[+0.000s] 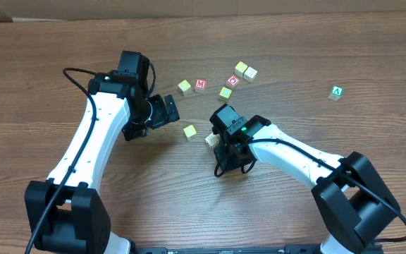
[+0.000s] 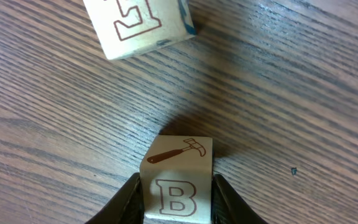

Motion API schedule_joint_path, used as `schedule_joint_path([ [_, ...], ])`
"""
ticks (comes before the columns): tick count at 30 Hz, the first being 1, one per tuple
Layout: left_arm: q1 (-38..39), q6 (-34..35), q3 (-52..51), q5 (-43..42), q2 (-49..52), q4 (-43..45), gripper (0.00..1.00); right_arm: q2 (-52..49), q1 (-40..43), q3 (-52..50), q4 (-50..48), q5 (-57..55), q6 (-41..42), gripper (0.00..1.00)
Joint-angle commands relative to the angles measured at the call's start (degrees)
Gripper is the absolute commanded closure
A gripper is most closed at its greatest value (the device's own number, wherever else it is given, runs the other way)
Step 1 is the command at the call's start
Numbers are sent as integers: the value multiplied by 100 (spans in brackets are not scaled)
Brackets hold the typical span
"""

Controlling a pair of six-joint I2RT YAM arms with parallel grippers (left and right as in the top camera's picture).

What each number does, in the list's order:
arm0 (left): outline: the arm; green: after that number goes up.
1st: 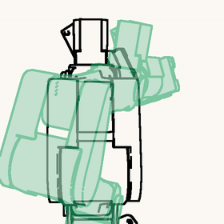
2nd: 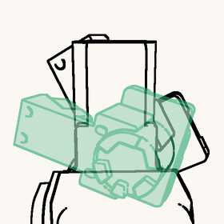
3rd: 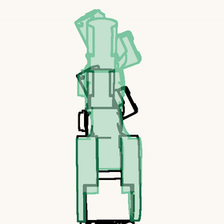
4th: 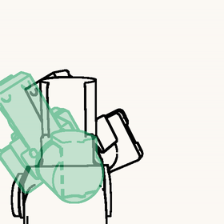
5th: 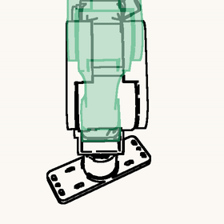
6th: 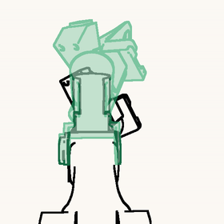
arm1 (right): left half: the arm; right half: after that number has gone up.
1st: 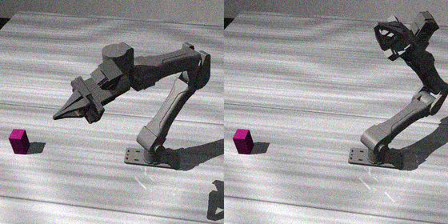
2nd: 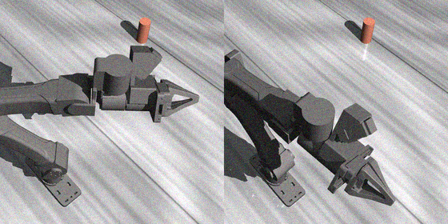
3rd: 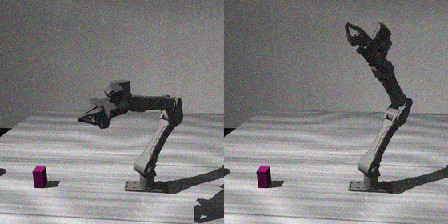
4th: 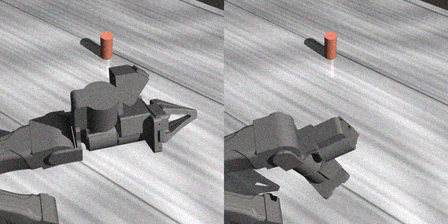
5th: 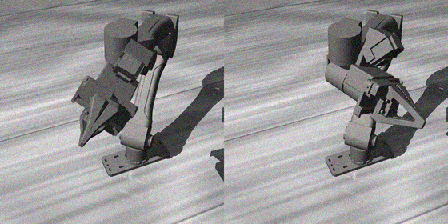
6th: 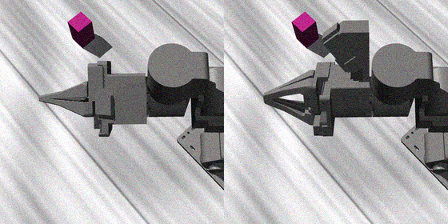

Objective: Flip 3 blocks

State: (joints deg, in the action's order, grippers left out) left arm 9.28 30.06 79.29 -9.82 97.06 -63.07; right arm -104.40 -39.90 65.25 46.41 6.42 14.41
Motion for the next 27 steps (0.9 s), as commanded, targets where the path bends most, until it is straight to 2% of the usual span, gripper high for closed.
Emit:
schedule_joint_path([
  [1, 7, 15, 127, -33, 44, -20, 0, 293, -22, 116, 74, -37, 369, 82],
  [10, 7, -28, 127, -31, 44, -72, 0, 1596, -22, 90, 1187, -79, 1088, 86],
  [14, 7, -28, 127, -31, 44, -103, 0, 1996, -22, -299, 1512, -251, 1482, 87],
  [20, 9, -31, 127, -31, 44, -166, 0, 2396, -22, -1495, 1193, -203, 2050, 87],
  [27, 9, -48, 127, -31, 44, -175, 0, 2413, -22, -2028, 651, -81, 2081, 87],
])
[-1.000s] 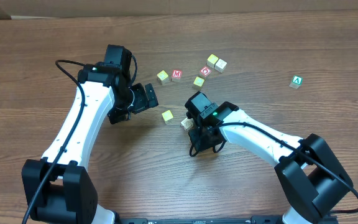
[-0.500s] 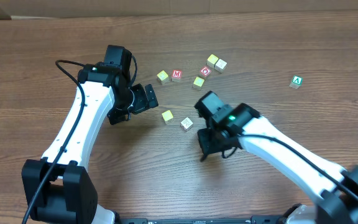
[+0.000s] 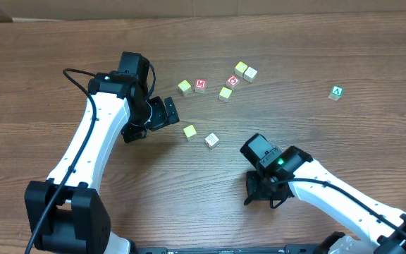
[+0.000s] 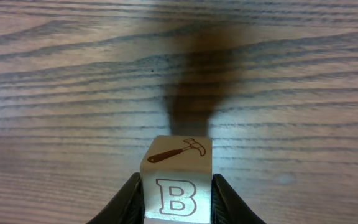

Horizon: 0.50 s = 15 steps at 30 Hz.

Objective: Flip 3 blocks

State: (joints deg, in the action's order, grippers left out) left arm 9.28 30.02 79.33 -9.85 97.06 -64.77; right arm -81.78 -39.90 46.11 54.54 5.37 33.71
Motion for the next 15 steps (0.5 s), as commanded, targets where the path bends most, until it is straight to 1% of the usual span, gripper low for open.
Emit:
schedule_joint_path([
  [1, 9, -44, 122, -28, 44, -4, 0, 151, -22, -164, -232, 26, 151, 87],
  [5, 11, -44, 120, -28, 44, -2, 0, 151, -22, -361, -461, 26, 149, 85],
  [7, 11, -44, 120, -28, 44, -2, 0, 151, -22, -378, -468, 22, 146, 83],
  [12, 11, -44, 120, -28, 44, -17, 0, 151, -22, -378, -470, 24, 146, 81],
  [15, 13, -44, 120, -28, 44, -17, 0, 151, -22, -378, -483, 24, 146, 75],
])
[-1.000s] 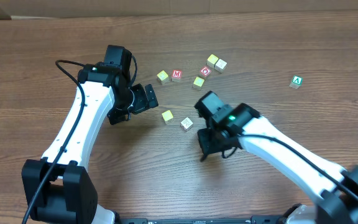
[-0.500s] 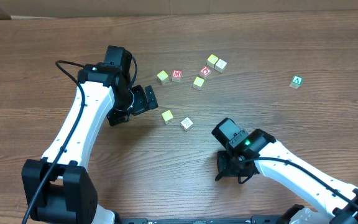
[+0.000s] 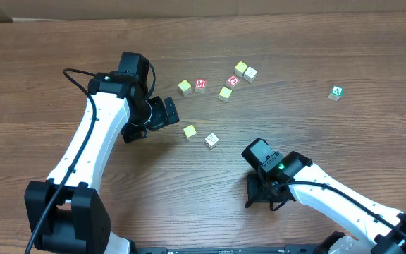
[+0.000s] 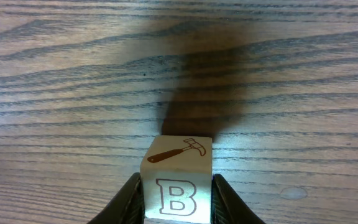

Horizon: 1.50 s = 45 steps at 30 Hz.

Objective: Flip 3 blocks

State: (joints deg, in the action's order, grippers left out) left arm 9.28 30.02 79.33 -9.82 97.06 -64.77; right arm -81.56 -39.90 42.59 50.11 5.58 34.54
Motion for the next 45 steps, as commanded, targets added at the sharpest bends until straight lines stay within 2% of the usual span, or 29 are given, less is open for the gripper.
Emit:
schedule_joint_path([
  [1, 13, -44, 120, -31, 44, -17, 0, 129, -22, -26, -42, 2, 63, 70],
  [3, 13, -44, 120, -31, 44, -17, 0, 129, -22, -26, -42, 4, 66, 67],
  [5, 13, -44, 120, -33, 44, -17, 0, 129, -22, -26, -52, 4, 66, 58],
  [8, 13, -44, 120, -33, 44, -17, 0, 129, -22, -26, -59, 4, 63, 53],
  [15, 13, -48, 120, -33, 44, -39, 0, 136, -20, 186, -68, 44, -9, 50],
  [19, 48, -315, 118, -31, 44, -11, 0, 264, -9, 1045, 332, -254, -24, 41],
  [24, 221, -577, 70, -31, 55, 42, 6, 369, -11, 2826, 1510, -704, -22, 31],
  [26, 310, -431, 35, -31, 85, 76, 11, 367, -11, 3449, 1982, -704, -20, 30],
  [30, 446, 186, -4, -35, 289, 155, 9, 382, -11, 4380, 2791, -702, -20, 30],
  [34, 588, 1097, -11, -140, 728, 380, 10, 404, -11, 4977, 3447, -680, 2, 29],
  [37, 699, 1392, -11, -522, 1139, 804, 11, 487, -11, 5128, 3709, -608, 0, 29],
  [40, 811, 1445, -11, -1080, 1547, 1303, 22, 603, -11, 5125, 3840, -555, -2, 29],
  [45, 957, 1786, -11, -1226, 2024, 1534, 29, 774, -11, 5125, 4037, -557, -24, 29],
])
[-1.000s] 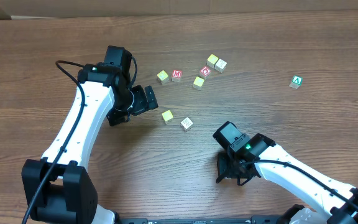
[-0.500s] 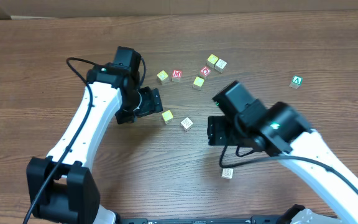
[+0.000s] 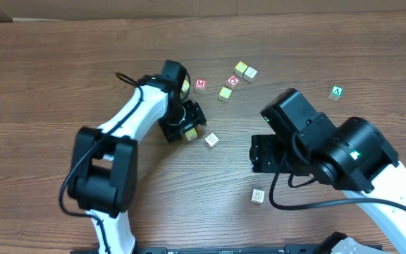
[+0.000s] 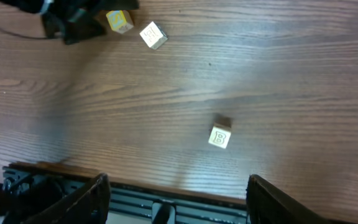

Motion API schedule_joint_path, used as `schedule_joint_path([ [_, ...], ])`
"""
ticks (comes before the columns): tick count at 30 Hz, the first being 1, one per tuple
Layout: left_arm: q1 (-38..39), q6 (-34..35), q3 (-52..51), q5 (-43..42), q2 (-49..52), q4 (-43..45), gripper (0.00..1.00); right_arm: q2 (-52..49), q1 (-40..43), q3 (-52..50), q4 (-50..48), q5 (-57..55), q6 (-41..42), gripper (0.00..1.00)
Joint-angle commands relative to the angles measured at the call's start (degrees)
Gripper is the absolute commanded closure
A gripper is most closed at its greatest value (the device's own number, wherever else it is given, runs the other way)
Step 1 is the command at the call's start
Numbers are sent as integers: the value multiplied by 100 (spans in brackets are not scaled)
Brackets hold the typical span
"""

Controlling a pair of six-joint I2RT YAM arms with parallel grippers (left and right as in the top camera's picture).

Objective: Flip 3 blocks

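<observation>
A pale wooden block with a B on its upturned face lies alone on the table near the front. My right gripper hangs high above it, wide open and empty, its arm filling the right of the overhead view. My left gripper is down at a yellow block, also visible in the right wrist view. Whether its fingers grip that block is not visible. A pale E block sits just right of it.
Further back lie a red M block, a red O block, a yellow block, two pale blocks and a green A block far right. The table's front edge runs below the right fingers.
My right gripper has let go of the B block and now stands open, high above the table, with the block lying below. My left arm has moved right, onto the yellow block.
My right gripper was shut on the B block beside the E block. It then held the block over bare table at the front right, then close to the surface. Now the block lies there free. The left arm stayed still until this moment.
</observation>
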State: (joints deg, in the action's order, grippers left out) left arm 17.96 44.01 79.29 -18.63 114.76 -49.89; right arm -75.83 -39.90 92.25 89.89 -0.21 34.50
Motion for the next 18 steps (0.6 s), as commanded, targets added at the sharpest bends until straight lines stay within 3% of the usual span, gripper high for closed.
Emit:
schedule_joint_path([
  [1, 101, 396, -7, -348, 304, 44, 33, 219, -11, 160, 83, 22, -24, 29],
  [6, 101, 402, -4, -345, 330, 44, 48, 223, -11, 160, 114, 4, -42, 29],
  [10, 31, 374, -4, -310, 330, 42, 33, 223, -11, 160, 111, 4, -42, 29],
  [13, -37, 354, -4, -229, 330, -13, 32, 223, -11, 160, 116, 9, -44, 29],
  [15, -72, 337, -2, -109, 330, -72, 36, 223, -11, 160, 136, 9, -42, 29],
  [18, -79, 310, -2, 173, 330, -129, 50, 223, -11, 160, 160, 7, -44, 29],
])
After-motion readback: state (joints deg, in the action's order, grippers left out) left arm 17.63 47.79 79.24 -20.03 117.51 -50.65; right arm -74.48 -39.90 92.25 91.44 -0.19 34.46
